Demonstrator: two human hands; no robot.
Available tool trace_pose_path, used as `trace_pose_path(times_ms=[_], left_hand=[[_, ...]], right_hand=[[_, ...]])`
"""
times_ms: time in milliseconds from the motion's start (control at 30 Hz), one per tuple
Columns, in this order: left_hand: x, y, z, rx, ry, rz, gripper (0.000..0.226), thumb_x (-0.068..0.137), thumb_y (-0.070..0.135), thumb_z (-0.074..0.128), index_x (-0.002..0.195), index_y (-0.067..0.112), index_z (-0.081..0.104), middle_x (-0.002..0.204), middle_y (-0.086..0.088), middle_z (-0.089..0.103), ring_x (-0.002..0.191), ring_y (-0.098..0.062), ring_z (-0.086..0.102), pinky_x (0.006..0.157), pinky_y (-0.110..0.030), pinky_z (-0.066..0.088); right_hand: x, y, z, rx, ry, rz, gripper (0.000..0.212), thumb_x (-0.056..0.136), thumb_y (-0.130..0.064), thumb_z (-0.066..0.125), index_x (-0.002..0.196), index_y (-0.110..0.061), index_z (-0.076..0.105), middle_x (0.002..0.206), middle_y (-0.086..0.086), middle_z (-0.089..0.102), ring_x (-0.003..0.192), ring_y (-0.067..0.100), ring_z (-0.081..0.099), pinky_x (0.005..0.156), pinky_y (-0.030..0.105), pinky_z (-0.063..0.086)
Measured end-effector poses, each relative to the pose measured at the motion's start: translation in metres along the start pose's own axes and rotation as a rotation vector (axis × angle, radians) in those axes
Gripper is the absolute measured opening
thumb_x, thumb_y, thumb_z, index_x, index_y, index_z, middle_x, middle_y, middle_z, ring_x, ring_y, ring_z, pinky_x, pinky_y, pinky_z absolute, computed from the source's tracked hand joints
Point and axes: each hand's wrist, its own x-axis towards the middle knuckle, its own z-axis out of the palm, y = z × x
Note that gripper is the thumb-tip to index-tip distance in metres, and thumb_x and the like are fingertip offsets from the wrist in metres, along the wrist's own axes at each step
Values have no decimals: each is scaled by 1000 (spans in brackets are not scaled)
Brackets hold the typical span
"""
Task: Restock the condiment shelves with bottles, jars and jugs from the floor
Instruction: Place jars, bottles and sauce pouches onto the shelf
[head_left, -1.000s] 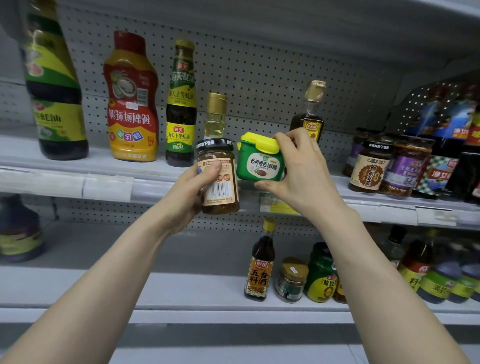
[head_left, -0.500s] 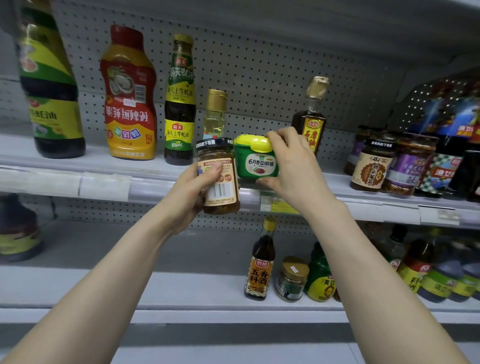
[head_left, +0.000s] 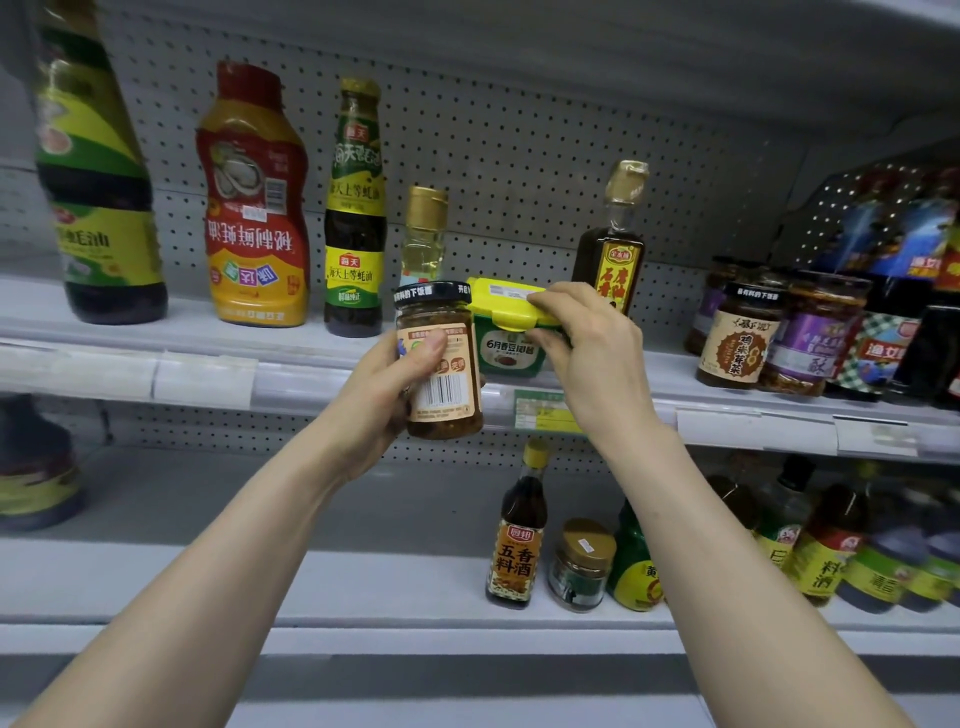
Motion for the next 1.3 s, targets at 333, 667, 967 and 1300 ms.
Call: trace_pose_path(times_ms=[333,667,967,1300], left_hand=[[-2,3,-1,30,-2,54,53,84,38,60,129,12,52,117,-17,70,107,-31,69,82,-48,60],[5,-7,7,-18,32,11,44,82,39,61,119,16,56,110,-17,72,100,-30,71,85,-53,58],[7,-10,6,-19,36,37,58,82,40,61,130,9,51,112,-16,71,102,-31,70,82,-53,59],[6,-13,11,1,79,178,34,82,29,64,113,21,55,99,8,73,96,-13,71,76,-30,58]], right_hand=[[19,0,-17,24,-73,70,34,89,-12,73,122,-8,71,125,6,66,116,23,59,102,30,42],[24,6,1,-78,-165,120,32,92,-15,69,123,-8,69,129,6,63,118,24,56,96,29,37],[22,3,-2,-104,-165,119,33,95,-11,64,128,-6,65,129,7,65,121,26,57,98,40,44],[1,3,-10,-34,-49,81,37,93,-4,65,129,-12,66,127,4,69,117,23,62,100,38,48]])
